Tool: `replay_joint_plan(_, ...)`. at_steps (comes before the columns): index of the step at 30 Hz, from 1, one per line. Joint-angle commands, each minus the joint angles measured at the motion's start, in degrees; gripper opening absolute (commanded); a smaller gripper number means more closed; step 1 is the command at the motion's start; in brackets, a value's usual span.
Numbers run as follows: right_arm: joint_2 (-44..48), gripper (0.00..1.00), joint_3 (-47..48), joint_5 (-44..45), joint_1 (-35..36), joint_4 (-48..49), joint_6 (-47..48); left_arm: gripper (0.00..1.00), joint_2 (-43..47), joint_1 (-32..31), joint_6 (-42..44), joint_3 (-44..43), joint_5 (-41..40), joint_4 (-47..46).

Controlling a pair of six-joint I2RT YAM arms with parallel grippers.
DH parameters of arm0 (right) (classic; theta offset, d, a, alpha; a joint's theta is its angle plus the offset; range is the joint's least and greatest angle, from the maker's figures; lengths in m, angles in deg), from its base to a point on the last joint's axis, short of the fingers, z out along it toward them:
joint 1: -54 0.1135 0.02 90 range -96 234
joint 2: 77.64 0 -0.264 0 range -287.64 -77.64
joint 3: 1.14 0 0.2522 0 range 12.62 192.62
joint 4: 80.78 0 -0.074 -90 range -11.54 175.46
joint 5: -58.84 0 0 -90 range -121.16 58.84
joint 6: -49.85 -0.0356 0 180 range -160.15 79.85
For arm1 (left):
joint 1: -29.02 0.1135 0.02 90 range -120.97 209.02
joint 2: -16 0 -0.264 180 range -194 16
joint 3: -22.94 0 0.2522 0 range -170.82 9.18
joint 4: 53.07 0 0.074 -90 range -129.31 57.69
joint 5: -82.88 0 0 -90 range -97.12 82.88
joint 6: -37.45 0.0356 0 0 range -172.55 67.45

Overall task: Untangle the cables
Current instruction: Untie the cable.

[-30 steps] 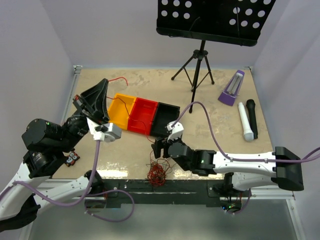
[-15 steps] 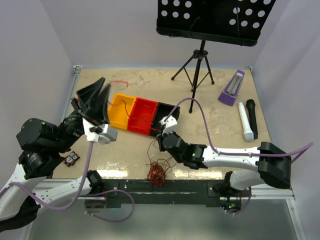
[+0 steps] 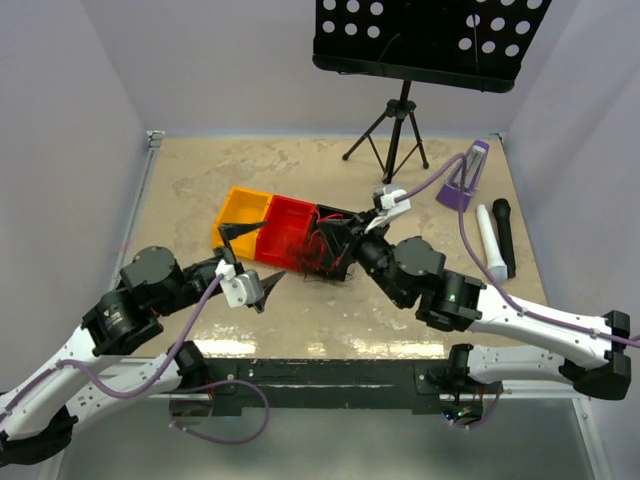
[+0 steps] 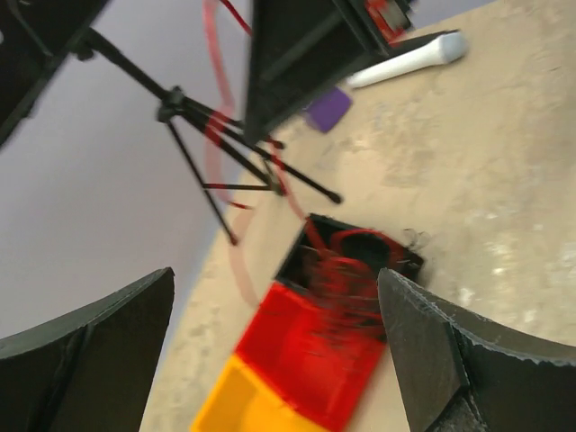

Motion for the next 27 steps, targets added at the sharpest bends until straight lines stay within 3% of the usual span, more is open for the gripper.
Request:
replay_joint_plan(1,0.7,0.00,2.7,-3.1,-0.1,-1.9,0.5,1.00,1.3,0.2,-13.2,5.4,6.6,-4.0)
replay_joint_plan(9,1.3,0.00,4.2,-5.4,0.0,-1.6,-0.1,1.00,-2.1,0.2,-20.5,11.3,1.8,-16.0)
replay_joint_plan(17,0.8,0.00,5.8,-8.5,0.1,-0.8,-1.1,0.96,-10.6,0.2,-30.6,9.9,27.9,-20.2)
replay_joint_plan(20,1.2,0.00,6.0,-9.0,0.4,-0.5,-1.3,0.93,-11.8,0.2,-30.5,11.2,32.0,-20.1)
replay_joint_plan(23,2.2,0.00,6.3,-9.8,0.5,0.1,-1.7,0.87,-12.2,0.2,-29.3,12.8,30.8,-20.4)
replay_joint_plan(27,3.1,0.00,7.8,-10.9,0.6,0.4,-1.7,0.66,-12.6,0.2,-27.2,15.9,29.8,-22.0)
